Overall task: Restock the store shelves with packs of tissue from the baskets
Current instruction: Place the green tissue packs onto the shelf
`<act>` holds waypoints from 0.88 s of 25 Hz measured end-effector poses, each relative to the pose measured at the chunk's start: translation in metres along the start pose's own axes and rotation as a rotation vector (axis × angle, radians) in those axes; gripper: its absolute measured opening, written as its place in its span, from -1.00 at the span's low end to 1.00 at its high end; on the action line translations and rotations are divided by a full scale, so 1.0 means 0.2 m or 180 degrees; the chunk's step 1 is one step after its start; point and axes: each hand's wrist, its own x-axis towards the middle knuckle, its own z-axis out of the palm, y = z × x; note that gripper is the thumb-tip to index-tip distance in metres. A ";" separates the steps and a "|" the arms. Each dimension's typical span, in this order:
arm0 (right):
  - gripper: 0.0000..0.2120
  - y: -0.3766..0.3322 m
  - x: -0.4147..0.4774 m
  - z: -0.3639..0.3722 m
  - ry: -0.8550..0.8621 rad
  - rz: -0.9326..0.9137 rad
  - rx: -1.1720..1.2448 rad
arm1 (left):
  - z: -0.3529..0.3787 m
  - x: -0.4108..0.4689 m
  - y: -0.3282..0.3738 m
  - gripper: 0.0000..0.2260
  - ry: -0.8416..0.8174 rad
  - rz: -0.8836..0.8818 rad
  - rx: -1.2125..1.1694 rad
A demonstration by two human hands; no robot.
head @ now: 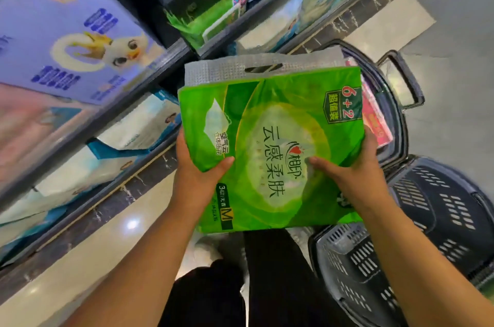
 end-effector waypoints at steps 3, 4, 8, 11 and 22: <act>0.01 -0.15 -0.16 0.13 -0.0117 -0.0246 -0.0069 | -0.25 -0.13 -0.02 -0.09 0.0254 0.0047 -0.0250; -0.01 -0.19 -0.22 0.18 -0.0137 -0.0360 -0.0110 | -0.34 -0.19 -0.03 -0.08 0.0338 0.0056 -0.0296; 0.01 -0.31 -0.57 0.36 -0.0343 -0.0740 -0.0259 | -0.69 -0.49 -0.15 -0.03 0.0684 0.0040 -0.0651; 0.02 -0.43 -0.92 0.50 -0.0600 -0.1160 -0.0485 | -0.98 -0.86 -0.28 -0.02 0.1007 0.0095 -0.0929; -0.12 -0.85 -2.21 1.06 -0.1488 -0.2593 -0.0583 | -2.04 -2.07 -0.56 -0.06 0.2583 0.0345 -0.1312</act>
